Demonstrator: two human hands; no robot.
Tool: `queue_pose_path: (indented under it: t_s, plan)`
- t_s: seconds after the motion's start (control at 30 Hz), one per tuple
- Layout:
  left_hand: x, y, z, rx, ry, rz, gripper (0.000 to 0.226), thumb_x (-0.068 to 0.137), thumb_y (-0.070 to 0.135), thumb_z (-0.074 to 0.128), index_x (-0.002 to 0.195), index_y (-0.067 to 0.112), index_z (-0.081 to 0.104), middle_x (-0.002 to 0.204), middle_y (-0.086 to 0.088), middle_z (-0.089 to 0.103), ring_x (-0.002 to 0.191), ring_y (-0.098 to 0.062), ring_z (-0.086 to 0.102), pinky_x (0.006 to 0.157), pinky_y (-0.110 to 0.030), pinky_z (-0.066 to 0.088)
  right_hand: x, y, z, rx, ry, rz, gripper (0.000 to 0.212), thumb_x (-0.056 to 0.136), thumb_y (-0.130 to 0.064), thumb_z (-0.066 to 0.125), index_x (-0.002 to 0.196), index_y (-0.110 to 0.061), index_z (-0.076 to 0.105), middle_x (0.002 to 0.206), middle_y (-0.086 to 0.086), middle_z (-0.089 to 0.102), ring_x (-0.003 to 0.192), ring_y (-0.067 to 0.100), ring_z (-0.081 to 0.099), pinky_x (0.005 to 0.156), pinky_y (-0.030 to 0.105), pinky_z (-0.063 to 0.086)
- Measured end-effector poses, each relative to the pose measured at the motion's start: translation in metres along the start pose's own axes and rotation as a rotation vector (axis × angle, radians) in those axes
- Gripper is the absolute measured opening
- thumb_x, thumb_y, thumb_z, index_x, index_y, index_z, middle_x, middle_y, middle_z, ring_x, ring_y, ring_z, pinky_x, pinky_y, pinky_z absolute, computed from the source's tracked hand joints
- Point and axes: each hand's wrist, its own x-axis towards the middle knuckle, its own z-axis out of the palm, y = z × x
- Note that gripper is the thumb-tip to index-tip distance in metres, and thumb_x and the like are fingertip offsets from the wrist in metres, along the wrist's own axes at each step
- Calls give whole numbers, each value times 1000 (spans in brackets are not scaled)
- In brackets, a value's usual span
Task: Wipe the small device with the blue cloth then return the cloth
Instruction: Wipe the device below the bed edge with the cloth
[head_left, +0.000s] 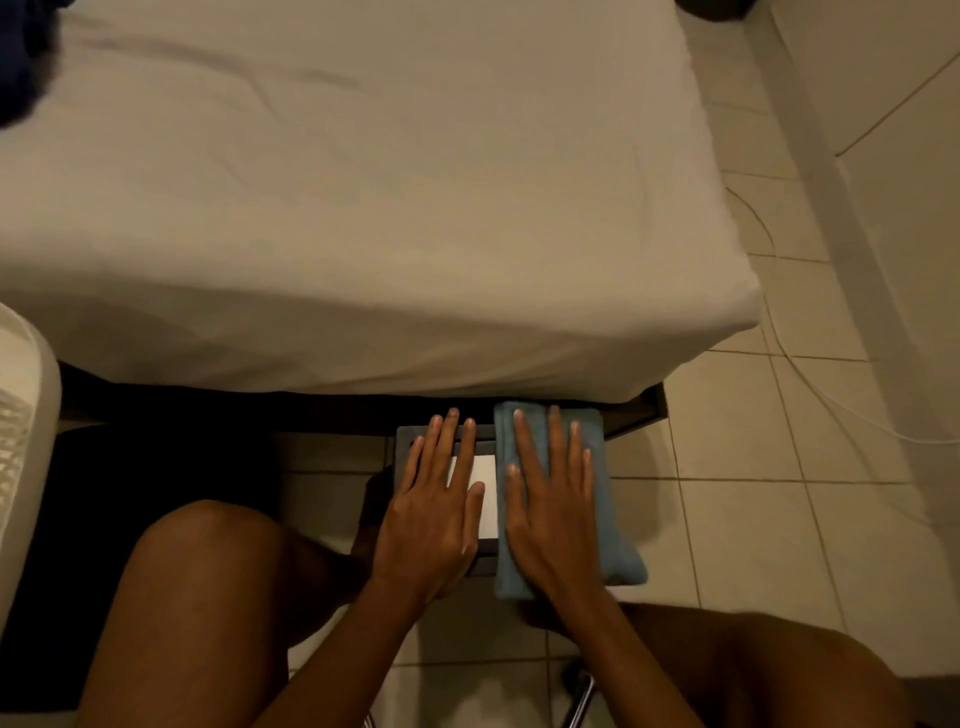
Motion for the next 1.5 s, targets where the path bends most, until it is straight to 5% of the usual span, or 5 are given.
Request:
queue_pose_path:
  t_s: [0.23,0.4,1.5]
  plan:
    - [-2,-2,-1,9,-25,7,62,105,38,18,158,13,0,167,-7,-5,154,-19,-8,125,-39,9,-32,-5,10,25,4,62,60,103,-52,14,160,-32,7,169,1,-2,155,22,-7,124,52,6]
    - [0,0,-1,2,-14,13,62,105,38,19,158,15,-1,167,-6,-8,154,-19,-9,125,-37,5,16,7,-4,3,0,24,58,103,-48,21,159,-37,8,168,-2,2,155,19,-7,125,50,6]
    - [1,-1,1,56,-49,14,62,105,37,17,157,14,-6,166,-8,-13,153,-21,-12,125,-44,9,-22,10,-5,50,3,95,61,102,-54,20,159,-37,4,168,0,-3,155,20,-7,124,49,6]
